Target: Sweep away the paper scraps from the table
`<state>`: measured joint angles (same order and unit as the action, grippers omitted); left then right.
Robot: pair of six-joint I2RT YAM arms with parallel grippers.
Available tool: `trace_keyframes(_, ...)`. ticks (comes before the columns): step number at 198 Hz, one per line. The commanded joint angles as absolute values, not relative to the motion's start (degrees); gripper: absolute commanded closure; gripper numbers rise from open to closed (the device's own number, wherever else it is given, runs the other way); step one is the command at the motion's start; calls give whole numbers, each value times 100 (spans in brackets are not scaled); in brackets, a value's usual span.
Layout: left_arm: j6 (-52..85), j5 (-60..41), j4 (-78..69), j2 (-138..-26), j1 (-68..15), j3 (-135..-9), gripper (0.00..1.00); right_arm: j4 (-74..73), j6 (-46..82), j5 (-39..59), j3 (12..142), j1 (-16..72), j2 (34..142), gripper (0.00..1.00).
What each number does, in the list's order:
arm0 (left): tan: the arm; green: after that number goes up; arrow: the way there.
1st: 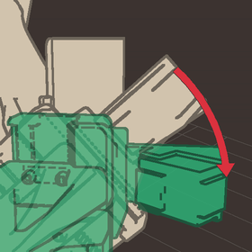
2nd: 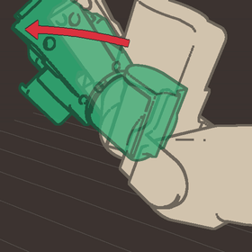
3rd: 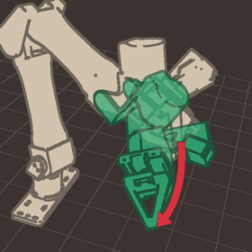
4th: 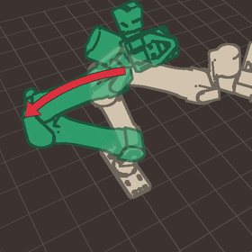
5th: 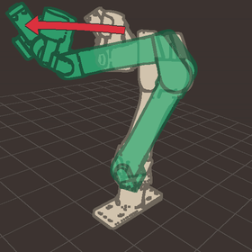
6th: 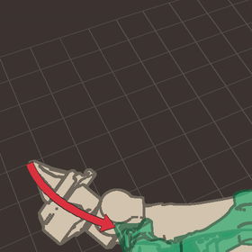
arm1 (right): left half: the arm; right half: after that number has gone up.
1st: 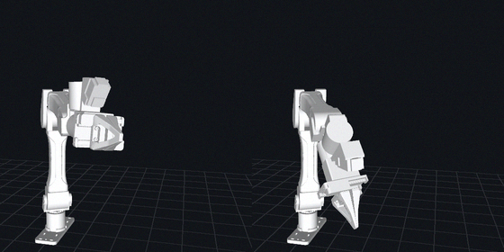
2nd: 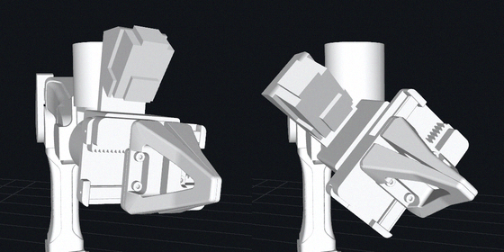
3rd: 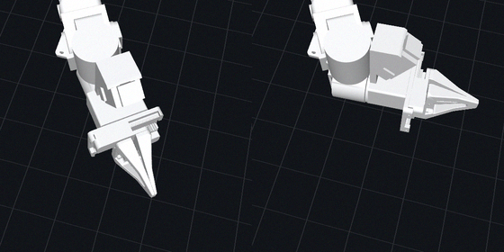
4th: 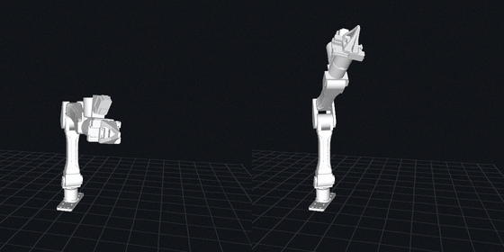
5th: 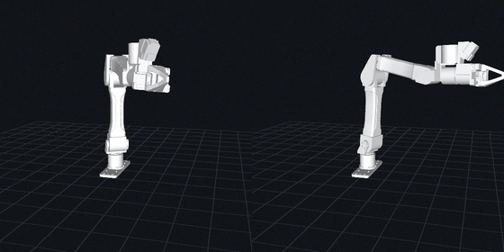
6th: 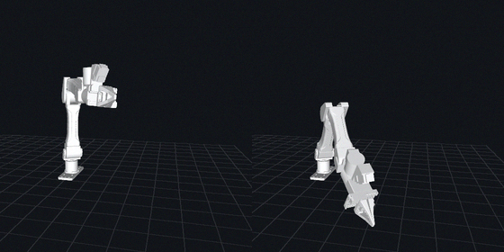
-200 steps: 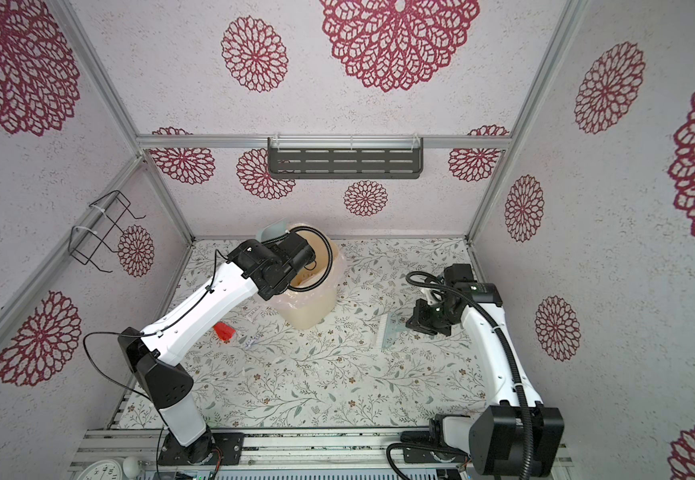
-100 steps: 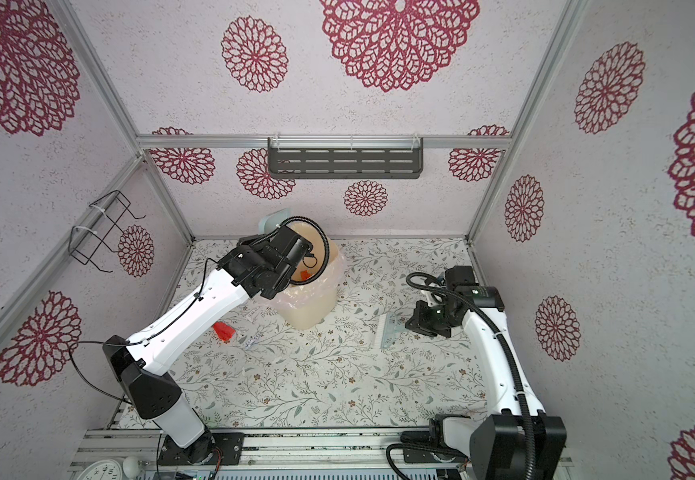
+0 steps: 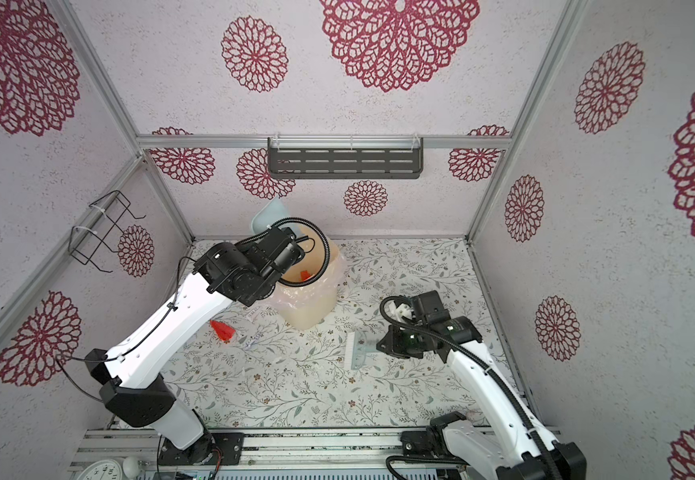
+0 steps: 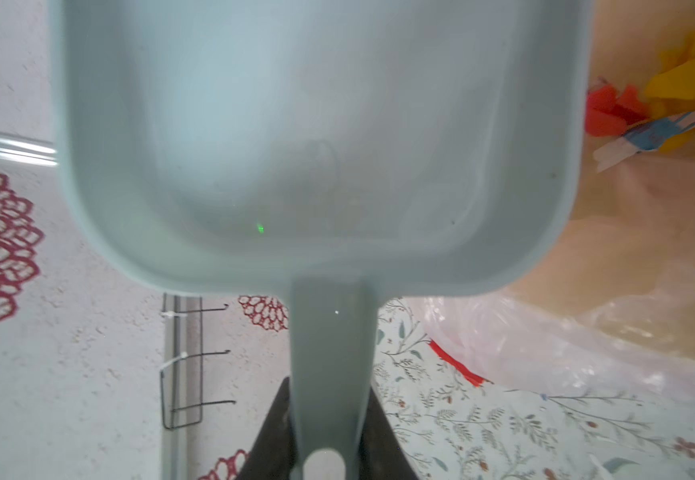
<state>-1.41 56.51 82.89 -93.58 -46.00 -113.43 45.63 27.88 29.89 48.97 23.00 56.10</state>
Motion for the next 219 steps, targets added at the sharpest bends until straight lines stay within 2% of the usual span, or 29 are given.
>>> trace_keyframes(1, 1209, 4993, 8279, -8547, -4685, -11089, 100, 3055, 4254, 2838, 4342, 2922, 5147, 100)
trace_keyframes(49, 1841, 4191, 7850, -7195, -4671, -10232, 100, 789, 5608, 1842, 3426, 4617, 5109, 100)
trace_keyframes(96, 2166, 3891, 7738, -6549, -4671, -9620, 100, -1439, 6103, 1477, 3650, 5675, 6631, 100)
trace_keyframes(126, 2234, 3574, 7697, -6368, -4684, -9381, 100, -2389, 6319, 1622, 4086, 5871, 7668, 100)
trace_keyframes(184, 1861, 3025, 7608, -6432, -4682, -9265, 100, -3654, 7038, 1756, 4630, 5881, 8978, 100)
trace_keyframes(219, 1762, 2922, 7626, -6619, -4684, -9270, 100, -3778, 7302, 1660, 4959, 5898, 9512, 100)
